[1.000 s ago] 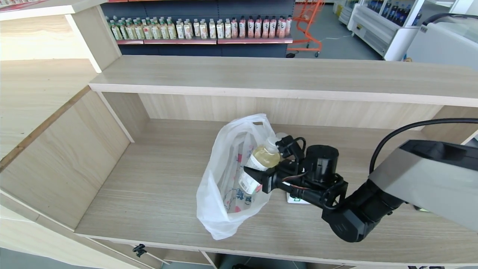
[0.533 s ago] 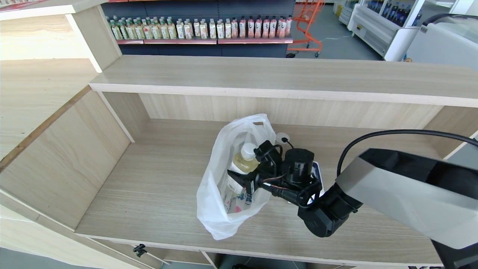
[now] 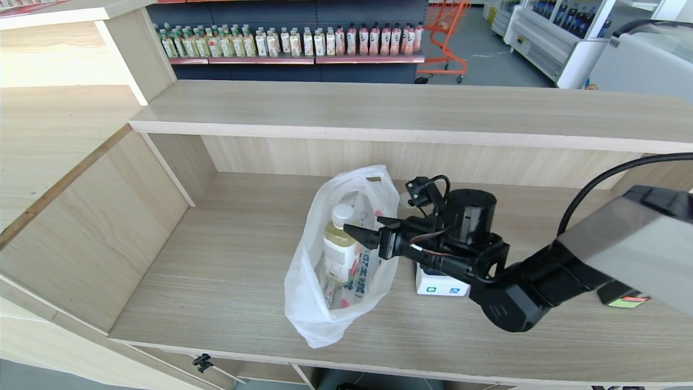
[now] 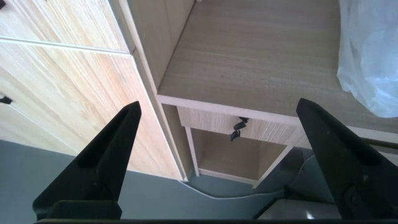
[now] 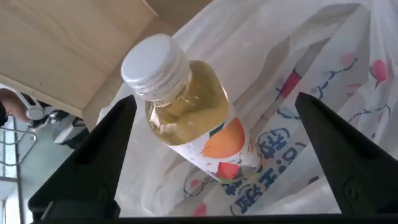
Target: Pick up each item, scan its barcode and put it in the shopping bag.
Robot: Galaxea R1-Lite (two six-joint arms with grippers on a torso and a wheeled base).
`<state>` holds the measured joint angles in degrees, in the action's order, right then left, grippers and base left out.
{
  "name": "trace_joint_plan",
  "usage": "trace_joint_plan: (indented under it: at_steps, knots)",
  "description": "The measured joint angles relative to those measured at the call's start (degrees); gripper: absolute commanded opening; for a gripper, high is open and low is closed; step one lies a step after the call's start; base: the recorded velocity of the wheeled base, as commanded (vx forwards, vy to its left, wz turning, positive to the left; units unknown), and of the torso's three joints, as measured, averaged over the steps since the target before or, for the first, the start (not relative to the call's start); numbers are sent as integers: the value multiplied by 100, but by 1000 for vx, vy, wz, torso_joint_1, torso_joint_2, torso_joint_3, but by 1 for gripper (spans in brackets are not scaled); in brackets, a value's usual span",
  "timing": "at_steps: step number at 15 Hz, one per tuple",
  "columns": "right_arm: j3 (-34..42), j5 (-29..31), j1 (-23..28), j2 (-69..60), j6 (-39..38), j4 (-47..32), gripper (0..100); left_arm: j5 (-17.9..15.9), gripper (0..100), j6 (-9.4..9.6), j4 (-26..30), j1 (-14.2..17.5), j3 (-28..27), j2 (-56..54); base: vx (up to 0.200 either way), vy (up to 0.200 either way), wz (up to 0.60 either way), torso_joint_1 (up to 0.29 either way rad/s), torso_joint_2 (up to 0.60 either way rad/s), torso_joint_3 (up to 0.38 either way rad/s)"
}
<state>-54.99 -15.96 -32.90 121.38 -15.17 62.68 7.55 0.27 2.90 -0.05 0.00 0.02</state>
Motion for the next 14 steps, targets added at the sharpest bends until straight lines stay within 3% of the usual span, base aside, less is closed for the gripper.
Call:
trace_joint_plan:
  at_steps: [5, 8, 10, 14]
  knots:
    - [1340, -546, 516, -2497, -432, -1250, 100, 0, 100, -2, -1, -5, 0, 0, 0, 0, 0, 0, 0, 0]
    - [1801, -741, 1058, -3850, -539, -2423, 100, 0, 100, 0, -1, 0, 0, 0, 0, 0, 0, 0, 0, 0]
    - [1914, -780, 1698, -4621, -286, -3327, 100, 0, 100, -2, -1, -5, 0, 0, 0, 0, 0, 0, 0, 0]
    - [1993, -774, 2914, -5447, 636, -4139, 100, 0, 100, 0, -1, -5, 0, 0, 0, 0, 0, 0, 0, 0]
